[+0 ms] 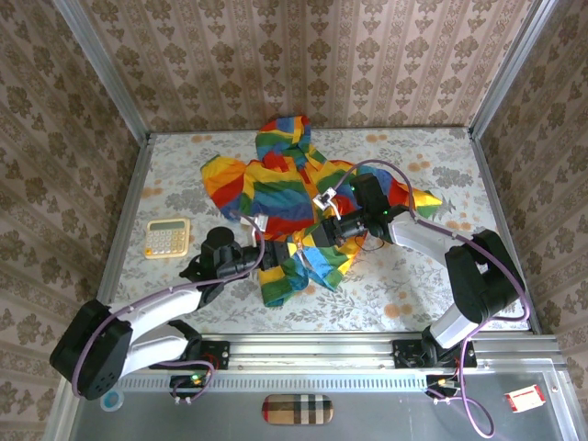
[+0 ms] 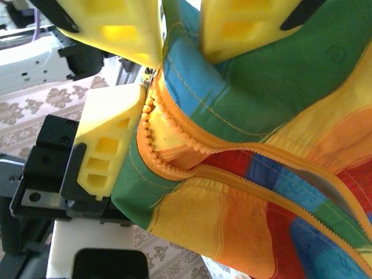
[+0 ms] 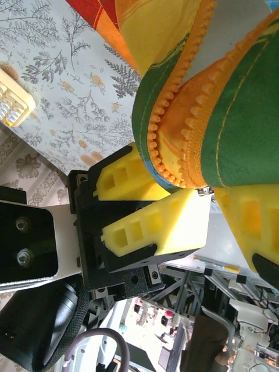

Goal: Zip up the jacket

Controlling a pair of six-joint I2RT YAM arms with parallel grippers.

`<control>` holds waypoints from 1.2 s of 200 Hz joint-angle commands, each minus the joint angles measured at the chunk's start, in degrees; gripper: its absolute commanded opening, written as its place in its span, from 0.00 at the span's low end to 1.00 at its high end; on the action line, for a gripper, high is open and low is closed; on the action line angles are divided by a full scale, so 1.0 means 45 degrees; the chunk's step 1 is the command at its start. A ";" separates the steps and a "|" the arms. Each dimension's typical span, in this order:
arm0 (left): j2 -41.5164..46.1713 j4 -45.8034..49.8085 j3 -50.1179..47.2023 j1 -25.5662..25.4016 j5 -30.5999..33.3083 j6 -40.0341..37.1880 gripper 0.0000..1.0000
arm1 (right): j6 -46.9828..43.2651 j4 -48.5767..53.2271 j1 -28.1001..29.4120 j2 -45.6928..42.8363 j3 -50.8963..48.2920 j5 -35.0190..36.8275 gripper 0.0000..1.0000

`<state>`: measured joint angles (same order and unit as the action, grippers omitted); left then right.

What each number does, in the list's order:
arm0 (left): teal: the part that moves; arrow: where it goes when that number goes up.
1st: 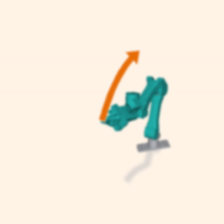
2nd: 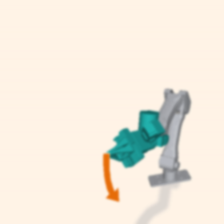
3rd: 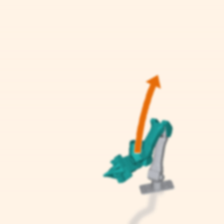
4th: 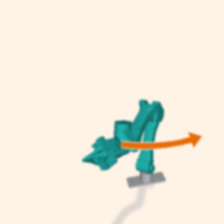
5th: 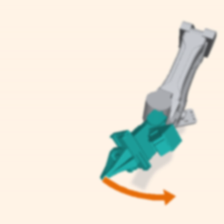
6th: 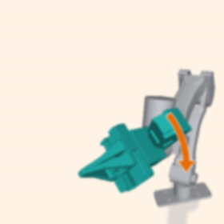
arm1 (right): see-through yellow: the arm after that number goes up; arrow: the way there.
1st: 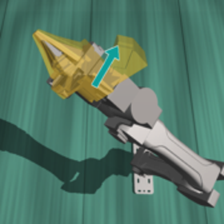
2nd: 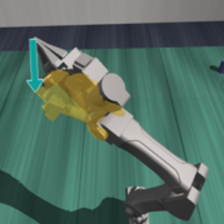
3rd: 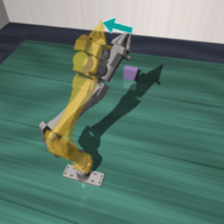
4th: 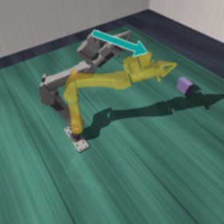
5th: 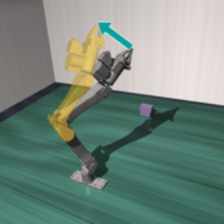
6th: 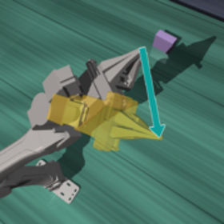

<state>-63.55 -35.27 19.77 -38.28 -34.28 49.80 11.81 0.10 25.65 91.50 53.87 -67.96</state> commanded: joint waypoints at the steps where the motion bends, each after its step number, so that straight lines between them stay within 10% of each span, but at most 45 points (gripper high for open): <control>1: -0.0247 -0.0832 0.0093 -0.0067 -0.0396 0.0088 0.09 | 0.0048 -0.0310 -0.0036 -0.0256 -0.0171 -0.0158 0.00; 58: -0.0217 0.5422 0.1959 -0.0049 -0.1633 -0.2082 0.00 | 0.0733 -0.2194 0.0023 -0.0280 -0.1281 0.1034 0.00; 122: -0.2384 0.7247 0.2455 -0.0277 -0.2492 -0.1987 0.00 | 0.1852 -0.4844 0.0052 0.0494 -0.2986 0.2497 0.09; 145: -0.2942 0.7938 0.2949 -0.0239 -0.2556 -0.2044 0.00 | 0.1151 -0.3811 0.0051 -0.0284 -0.3597 0.4584 0.41; 171: -0.3469 0.8342 0.3223 -0.0218 -0.3039 -0.1989 0.00 | 0.0493 -0.2366 0.0023 -0.1246 -0.3737 0.6127 0.52; 240: -0.3521 1.0421 0.4396 0.0006 -0.2934 -0.2306 0.00 | -0.0516 0.0355 0.0842 -0.4512 -0.4037 0.8890 0.49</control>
<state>-79.79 5.91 36.56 -38.89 -46.72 41.52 13.93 -5.82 26.72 76.44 35.51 -36.18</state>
